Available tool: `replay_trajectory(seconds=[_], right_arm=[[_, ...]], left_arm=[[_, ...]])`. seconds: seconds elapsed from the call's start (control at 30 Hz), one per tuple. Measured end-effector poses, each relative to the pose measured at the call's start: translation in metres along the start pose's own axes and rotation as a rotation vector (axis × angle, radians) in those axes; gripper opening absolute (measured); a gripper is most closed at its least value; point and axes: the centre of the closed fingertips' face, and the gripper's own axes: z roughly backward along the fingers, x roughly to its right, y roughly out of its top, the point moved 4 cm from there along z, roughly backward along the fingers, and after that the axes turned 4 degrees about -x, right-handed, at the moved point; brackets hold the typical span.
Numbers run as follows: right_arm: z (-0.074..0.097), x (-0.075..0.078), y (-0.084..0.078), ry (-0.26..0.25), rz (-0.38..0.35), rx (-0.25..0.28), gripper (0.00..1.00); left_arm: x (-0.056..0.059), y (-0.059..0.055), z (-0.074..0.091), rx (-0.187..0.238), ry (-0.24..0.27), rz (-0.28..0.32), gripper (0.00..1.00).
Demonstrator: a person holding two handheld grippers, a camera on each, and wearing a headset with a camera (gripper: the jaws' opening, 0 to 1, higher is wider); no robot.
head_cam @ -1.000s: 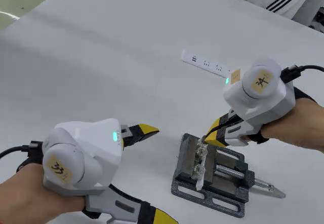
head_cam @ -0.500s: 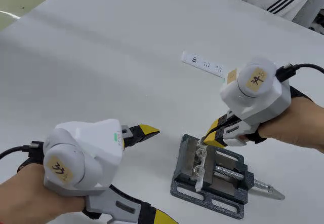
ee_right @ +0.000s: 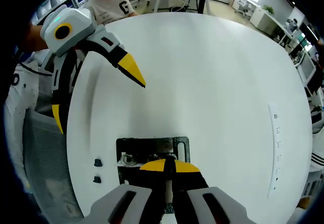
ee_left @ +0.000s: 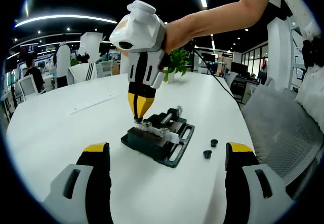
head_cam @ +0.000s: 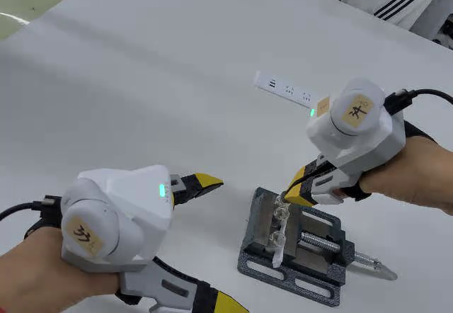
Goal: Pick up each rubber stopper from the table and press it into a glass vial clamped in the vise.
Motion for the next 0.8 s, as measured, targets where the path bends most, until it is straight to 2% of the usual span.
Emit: replay_trajectory(seconds=[0.6,0.8], right_arm=[[-0.0011,0.0010,-0.0014,0.013,-0.022,0.001,0.00],[-0.0009,0.0006,-0.0019,0.012,-0.023,-0.014,0.00]], left_arm=[[-0.0001,-0.0006,0.0002,0.004,0.004,-0.001,0.94],[0.0009,-0.0006,-0.0003,0.004,0.003,-0.001,0.94]])
